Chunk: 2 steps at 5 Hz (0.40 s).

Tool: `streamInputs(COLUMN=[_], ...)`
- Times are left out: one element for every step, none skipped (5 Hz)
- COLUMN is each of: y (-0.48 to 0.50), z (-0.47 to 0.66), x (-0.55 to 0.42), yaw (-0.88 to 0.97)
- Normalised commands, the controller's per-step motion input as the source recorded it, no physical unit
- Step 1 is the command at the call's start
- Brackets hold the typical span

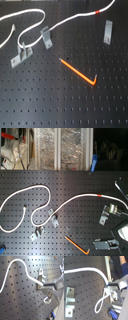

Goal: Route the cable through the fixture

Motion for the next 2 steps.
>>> streamInputs(y=[0.064, 0.346], z=[0.00, 0.35], x=[0.024, -0.159], yaw=[0.00, -0.23])
